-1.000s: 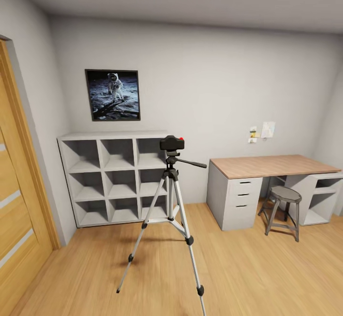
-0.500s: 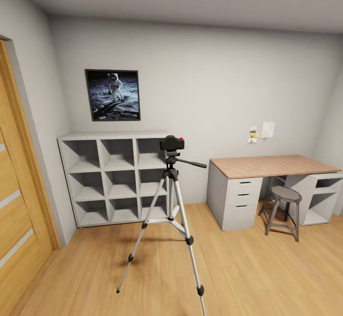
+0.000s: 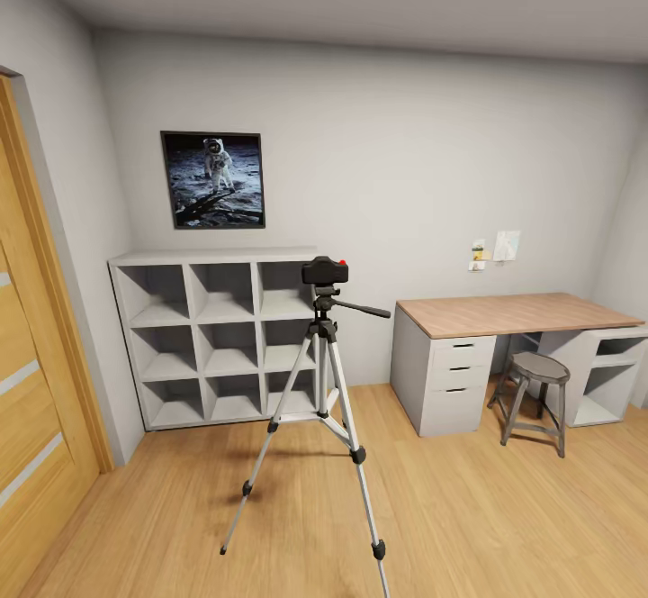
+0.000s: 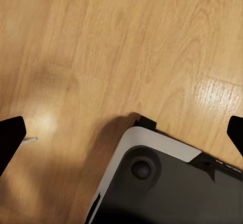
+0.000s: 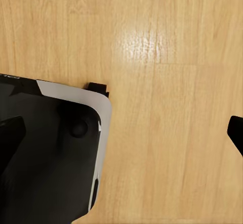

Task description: Attach the digital camera to the camera tripod in the bedroom.

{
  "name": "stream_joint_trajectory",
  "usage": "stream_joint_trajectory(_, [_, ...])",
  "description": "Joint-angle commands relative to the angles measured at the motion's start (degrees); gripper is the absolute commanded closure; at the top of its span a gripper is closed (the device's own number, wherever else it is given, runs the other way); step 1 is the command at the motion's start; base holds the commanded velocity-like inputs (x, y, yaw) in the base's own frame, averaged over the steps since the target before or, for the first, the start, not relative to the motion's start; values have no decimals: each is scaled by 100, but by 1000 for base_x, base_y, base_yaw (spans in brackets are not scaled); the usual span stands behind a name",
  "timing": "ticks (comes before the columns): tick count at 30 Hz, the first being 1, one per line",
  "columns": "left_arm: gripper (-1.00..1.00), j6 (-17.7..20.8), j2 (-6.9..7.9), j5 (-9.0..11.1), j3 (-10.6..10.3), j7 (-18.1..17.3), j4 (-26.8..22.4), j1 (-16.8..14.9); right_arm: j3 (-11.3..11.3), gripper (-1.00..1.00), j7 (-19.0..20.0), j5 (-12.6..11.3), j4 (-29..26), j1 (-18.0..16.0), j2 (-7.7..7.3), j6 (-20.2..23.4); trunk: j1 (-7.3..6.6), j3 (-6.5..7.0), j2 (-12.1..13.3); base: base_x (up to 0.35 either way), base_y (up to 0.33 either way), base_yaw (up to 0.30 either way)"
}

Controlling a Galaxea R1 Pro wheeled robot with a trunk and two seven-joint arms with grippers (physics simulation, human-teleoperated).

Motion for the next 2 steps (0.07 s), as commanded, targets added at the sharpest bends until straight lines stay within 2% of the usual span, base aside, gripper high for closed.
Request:
stream_joint_trajectory(1, [-100, -3, 0, 47, -41, 22, -8, 1, 24, -100, 13, 37, 7, -5, -1, 0, 2, -2, -4, 0, 0, 0])
stream_joint_trajectory(2, [-100, -3, 0, 46, -41, 22, -8, 1, 25, -100, 13, 38, 7, -5, -1, 0, 2, -2, -4, 0, 0, 0])
